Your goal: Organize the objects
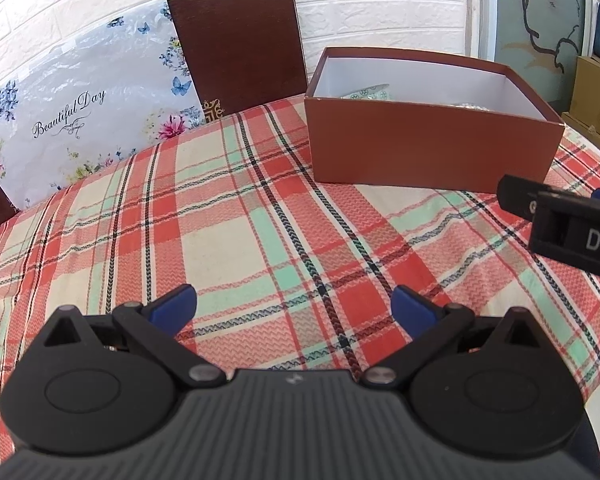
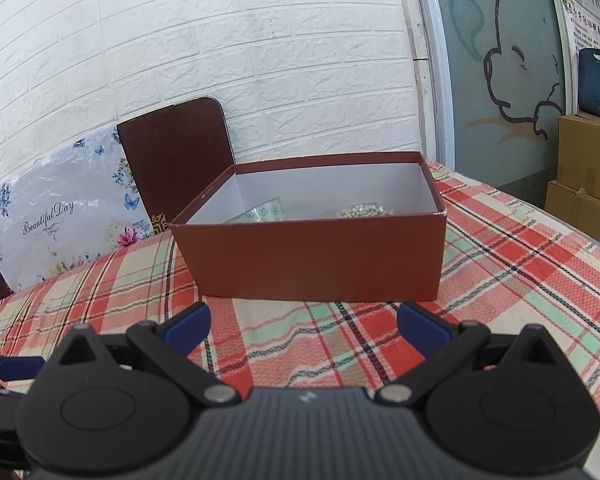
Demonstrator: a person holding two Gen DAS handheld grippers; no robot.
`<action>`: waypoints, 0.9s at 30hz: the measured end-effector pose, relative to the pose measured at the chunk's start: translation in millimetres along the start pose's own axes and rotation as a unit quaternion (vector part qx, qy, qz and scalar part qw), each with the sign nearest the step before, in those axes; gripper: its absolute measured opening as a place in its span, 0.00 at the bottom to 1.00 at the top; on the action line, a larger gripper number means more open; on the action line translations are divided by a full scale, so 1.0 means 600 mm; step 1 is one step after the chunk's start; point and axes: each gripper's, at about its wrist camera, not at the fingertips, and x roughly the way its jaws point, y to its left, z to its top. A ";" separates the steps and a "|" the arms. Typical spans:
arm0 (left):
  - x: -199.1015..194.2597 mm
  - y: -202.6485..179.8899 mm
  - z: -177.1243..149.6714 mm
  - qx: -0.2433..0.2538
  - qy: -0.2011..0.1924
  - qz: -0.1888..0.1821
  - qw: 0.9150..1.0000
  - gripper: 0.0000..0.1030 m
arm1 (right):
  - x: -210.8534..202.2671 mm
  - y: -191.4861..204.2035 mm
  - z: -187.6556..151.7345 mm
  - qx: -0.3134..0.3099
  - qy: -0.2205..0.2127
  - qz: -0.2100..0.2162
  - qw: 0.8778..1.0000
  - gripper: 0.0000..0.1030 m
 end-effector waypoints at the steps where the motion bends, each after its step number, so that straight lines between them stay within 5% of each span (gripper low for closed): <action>1: 0.000 0.000 -0.001 -0.001 0.000 0.000 1.000 1.00 | 0.001 0.000 -0.001 -0.001 0.001 0.000 1.000 1.00; 27: 0.003 0.006 -0.006 -0.005 0.003 -0.003 1.000 1.00 | 0.006 0.006 -0.006 -0.006 0.010 0.002 1.000 1.00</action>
